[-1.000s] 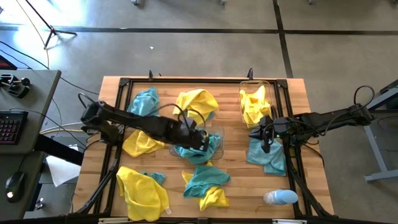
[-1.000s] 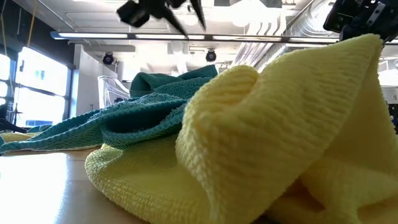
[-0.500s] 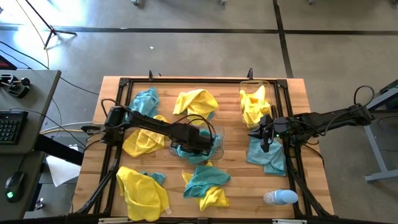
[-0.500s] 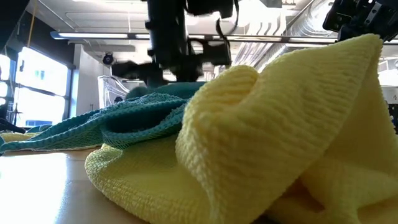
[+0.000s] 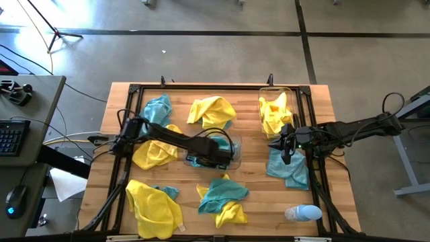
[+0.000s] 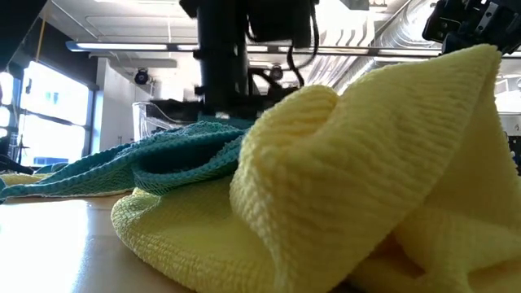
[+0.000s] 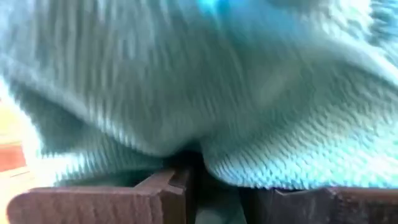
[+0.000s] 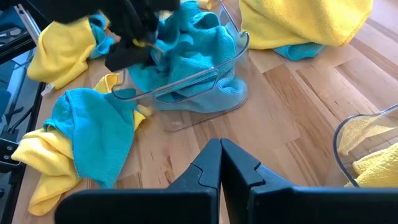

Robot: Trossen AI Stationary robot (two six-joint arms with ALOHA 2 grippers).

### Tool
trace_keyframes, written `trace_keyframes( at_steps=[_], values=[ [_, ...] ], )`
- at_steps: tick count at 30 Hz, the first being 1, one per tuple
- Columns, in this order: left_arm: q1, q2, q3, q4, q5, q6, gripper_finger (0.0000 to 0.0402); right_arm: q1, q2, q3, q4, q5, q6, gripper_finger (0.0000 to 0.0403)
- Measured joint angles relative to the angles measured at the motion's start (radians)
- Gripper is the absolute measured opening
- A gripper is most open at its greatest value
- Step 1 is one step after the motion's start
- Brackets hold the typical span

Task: Sort microfiber towel by color & place in baskets
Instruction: Put the blue towel into the bottom transparent bin, then put the yellow towel into the top transparent bin

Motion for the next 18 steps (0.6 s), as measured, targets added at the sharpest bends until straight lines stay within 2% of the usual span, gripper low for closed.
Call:
trace_keyframes(
  at_steps=[12,18],
  values=[
    [-0.006,-0.220,0.005,-0.087,-0.104,-0.027,0.0078,0.000,0.000,0.000,0.000,0.000,0.000,0.0000],
    [-0.006,-0.346,0.005,-0.132,-0.227,0.135,0.0078,0.000,0.000,0.000,0.049,0.004,0.034,0.0000]
  ],
)
